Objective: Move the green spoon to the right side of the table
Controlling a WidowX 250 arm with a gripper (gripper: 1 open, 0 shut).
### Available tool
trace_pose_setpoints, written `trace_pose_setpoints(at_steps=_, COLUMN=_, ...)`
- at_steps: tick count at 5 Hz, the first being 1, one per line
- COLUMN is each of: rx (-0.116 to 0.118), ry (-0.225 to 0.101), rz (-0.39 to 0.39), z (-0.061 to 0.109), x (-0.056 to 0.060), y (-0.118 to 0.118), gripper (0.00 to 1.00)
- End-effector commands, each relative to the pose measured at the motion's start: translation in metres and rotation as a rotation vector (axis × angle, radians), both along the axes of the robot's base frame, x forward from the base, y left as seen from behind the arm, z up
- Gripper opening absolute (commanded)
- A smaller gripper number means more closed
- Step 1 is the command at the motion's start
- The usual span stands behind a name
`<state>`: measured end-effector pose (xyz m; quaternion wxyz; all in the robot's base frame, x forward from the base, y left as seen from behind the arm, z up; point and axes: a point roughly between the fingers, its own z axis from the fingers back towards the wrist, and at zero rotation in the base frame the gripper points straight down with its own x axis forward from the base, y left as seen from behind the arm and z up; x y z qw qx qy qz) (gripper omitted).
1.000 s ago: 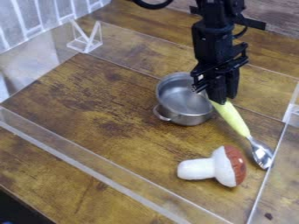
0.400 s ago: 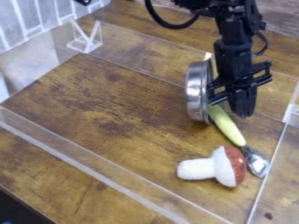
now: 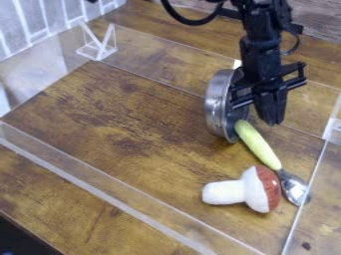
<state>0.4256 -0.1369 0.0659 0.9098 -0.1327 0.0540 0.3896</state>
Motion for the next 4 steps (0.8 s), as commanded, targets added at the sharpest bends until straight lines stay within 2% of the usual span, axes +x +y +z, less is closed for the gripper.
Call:
trace_pose_setpoints(at_steps=1, rx=-0.018, ry=-0.062, rz=-0.024, z=0.023, x=0.01, y=0.002, gripper=0.0)
trace_pose_setpoints(at_steps=3, rx=-0.023, ry=-0.045, rz=-0.04, z=0.027, x=0.012, y=-0.002, gripper=0.0)
trace_pose_setpoints(at_steps=4, rx=-0.013, ry=-0.04, rz=-0.012, z=0.036, x=0.011, y=0.012, gripper=1.0)
